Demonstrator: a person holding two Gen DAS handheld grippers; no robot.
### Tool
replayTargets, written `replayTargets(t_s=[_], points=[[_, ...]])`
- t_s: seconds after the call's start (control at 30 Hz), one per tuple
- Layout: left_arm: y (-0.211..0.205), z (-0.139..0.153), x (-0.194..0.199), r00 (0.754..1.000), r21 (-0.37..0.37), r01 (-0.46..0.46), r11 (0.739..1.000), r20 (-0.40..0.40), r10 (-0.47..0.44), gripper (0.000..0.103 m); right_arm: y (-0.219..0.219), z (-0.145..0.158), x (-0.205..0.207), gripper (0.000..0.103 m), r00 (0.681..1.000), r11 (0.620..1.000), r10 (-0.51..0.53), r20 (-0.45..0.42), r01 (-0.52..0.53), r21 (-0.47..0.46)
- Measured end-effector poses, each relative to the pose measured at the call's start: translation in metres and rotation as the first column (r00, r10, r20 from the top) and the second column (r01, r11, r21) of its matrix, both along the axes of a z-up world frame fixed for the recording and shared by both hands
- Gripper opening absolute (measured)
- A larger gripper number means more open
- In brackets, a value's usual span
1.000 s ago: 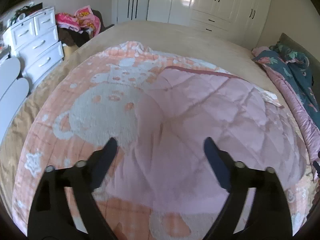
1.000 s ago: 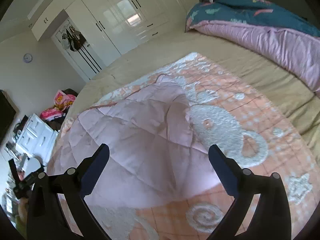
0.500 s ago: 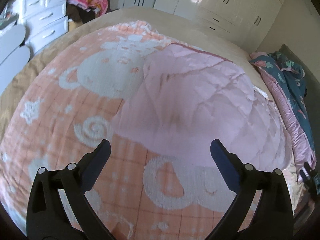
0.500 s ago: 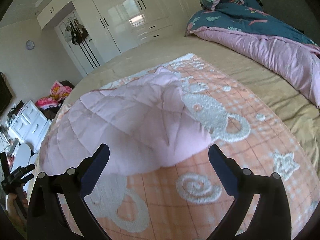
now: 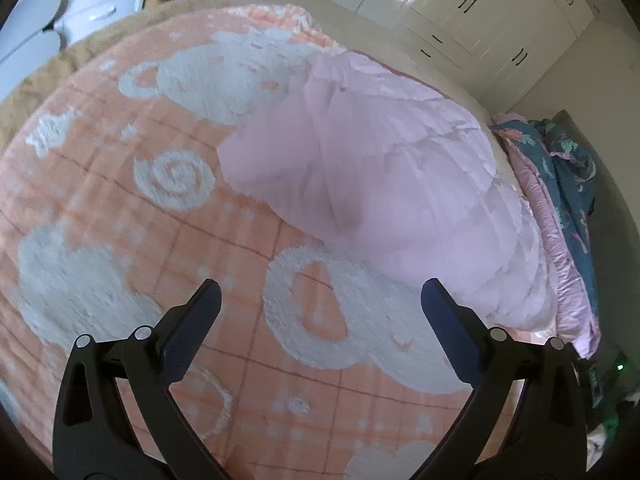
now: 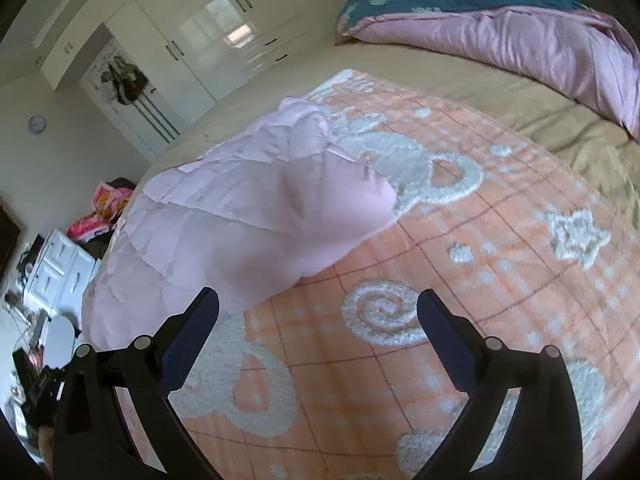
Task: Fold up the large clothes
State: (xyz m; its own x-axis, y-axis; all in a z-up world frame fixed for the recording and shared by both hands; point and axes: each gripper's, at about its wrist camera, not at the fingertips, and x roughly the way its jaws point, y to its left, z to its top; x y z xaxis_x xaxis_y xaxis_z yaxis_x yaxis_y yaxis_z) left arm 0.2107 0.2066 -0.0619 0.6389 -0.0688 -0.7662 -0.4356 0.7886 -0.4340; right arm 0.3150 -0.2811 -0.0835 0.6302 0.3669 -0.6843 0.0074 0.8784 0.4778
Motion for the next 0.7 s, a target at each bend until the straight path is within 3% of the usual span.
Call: replayTargets(t_s=[0.37,0.7], points=[[0.007,-0.024,0.014,0.998,-0.132,-0.055,0.990,-0.007,0.055,0.094,-0.004,-0.028,0.016,0.099,0.992,0.993,-0.086,-0.095,0.093,0.068],[0.026,-0.029,0.052,0.986,-0.286,-0.139,0.948,0.045,0.158,0.094,0.007,-0.047,0.062,0.099,0.980,0.966,-0.121,-0.156,0.153,0.210]])
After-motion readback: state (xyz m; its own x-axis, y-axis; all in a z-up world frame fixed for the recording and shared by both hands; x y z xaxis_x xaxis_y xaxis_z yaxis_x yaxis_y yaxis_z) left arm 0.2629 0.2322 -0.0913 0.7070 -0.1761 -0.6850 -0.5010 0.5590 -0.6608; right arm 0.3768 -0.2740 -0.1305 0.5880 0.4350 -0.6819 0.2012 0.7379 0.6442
